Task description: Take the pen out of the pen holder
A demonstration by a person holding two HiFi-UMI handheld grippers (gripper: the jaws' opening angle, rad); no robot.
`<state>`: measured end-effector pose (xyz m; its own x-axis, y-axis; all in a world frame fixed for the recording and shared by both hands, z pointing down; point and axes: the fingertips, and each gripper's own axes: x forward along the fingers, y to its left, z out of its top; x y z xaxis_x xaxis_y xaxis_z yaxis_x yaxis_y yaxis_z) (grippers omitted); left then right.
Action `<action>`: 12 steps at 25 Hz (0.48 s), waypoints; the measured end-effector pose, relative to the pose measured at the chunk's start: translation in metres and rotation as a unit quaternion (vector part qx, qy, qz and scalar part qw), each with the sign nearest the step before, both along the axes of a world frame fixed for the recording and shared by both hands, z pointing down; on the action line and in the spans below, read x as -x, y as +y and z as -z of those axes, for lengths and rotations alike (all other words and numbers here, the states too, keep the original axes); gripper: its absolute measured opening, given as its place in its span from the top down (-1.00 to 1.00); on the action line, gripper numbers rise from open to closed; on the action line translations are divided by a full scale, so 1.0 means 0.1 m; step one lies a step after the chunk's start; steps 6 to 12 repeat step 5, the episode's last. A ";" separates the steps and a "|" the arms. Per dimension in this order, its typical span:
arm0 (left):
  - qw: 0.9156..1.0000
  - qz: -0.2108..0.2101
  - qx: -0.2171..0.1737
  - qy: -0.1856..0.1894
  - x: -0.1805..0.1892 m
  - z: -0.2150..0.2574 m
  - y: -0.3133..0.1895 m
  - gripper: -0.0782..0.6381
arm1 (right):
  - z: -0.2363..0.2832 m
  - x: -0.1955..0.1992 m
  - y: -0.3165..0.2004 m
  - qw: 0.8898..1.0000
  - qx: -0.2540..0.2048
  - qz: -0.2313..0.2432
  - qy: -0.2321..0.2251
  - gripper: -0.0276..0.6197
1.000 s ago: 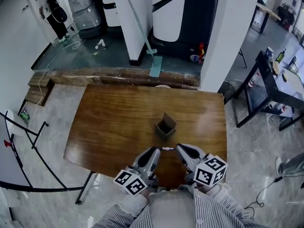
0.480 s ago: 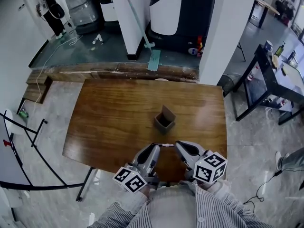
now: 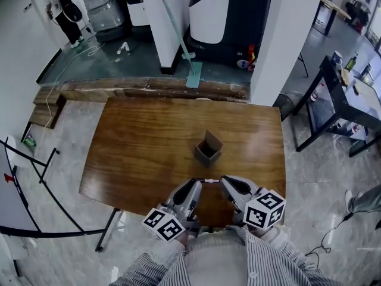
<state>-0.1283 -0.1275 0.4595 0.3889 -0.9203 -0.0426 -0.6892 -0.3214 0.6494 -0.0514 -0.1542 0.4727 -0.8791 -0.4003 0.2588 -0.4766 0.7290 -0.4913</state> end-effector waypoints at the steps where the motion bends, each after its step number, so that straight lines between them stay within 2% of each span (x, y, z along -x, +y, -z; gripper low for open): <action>1: 1.000 -0.001 -0.002 0.000 0.00 0.01 0.00 0.64 | 0.02 0.00 0.00 1.000 -0.003 -0.001 -0.001 0.92; 12: 1.000 -0.005 -0.005 0.001 0.01 0.04 0.01 0.64 | 0.07 0.01 0.01 1.000 -0.008 -0.004 -0.005 0.92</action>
